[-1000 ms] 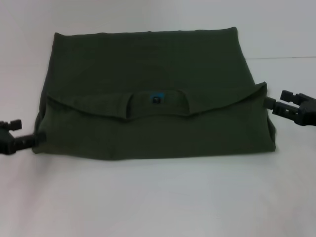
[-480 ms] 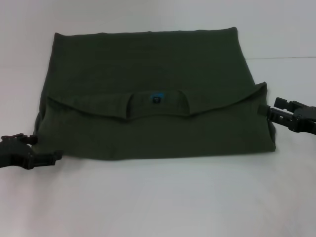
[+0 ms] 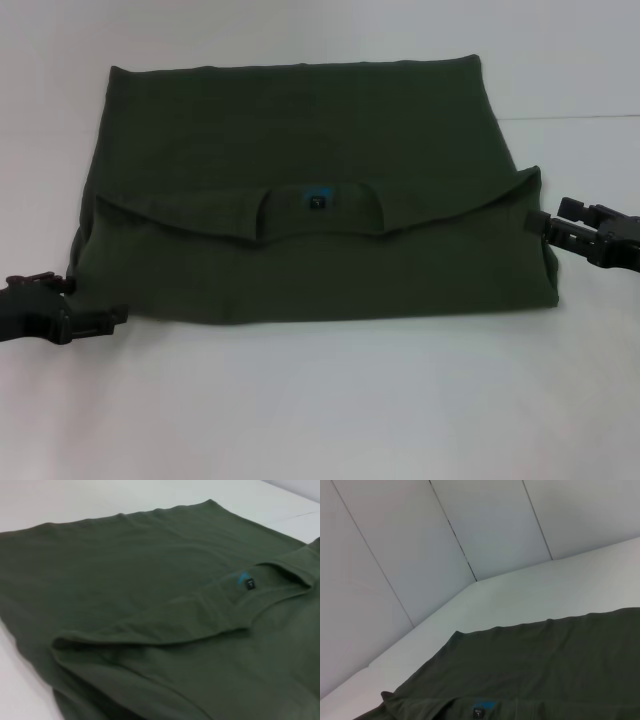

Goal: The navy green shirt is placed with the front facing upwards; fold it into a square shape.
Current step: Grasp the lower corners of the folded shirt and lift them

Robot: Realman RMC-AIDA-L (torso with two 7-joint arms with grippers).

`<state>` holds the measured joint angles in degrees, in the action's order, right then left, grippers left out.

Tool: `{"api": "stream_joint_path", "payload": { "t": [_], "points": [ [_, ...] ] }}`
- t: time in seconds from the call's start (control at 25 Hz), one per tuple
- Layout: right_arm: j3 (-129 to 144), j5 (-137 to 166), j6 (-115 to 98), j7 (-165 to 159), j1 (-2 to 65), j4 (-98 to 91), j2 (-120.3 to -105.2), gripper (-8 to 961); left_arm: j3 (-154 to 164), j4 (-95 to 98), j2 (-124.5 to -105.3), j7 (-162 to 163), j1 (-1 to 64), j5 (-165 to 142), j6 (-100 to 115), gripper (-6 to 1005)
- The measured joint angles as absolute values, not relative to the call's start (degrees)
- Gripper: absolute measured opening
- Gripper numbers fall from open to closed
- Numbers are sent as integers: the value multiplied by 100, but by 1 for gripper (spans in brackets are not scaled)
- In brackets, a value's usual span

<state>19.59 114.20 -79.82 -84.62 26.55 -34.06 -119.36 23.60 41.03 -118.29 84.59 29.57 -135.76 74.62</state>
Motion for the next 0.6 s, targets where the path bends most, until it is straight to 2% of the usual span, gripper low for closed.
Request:
{"api": "stream_joint_path", "payload": {
  "t": [0.24,0.6],
  "points": [
    [1953,11409,-7982,-8507,2658,-3410,-11936,824,2360,4140,-11924,8320,2952,-13560,7117,826],
    [1950,11408,-8029,-8543,2610,-3411,-11928,823,2393,4193,-11994,8026,2938,-13524,7152,406]
  ]
}}
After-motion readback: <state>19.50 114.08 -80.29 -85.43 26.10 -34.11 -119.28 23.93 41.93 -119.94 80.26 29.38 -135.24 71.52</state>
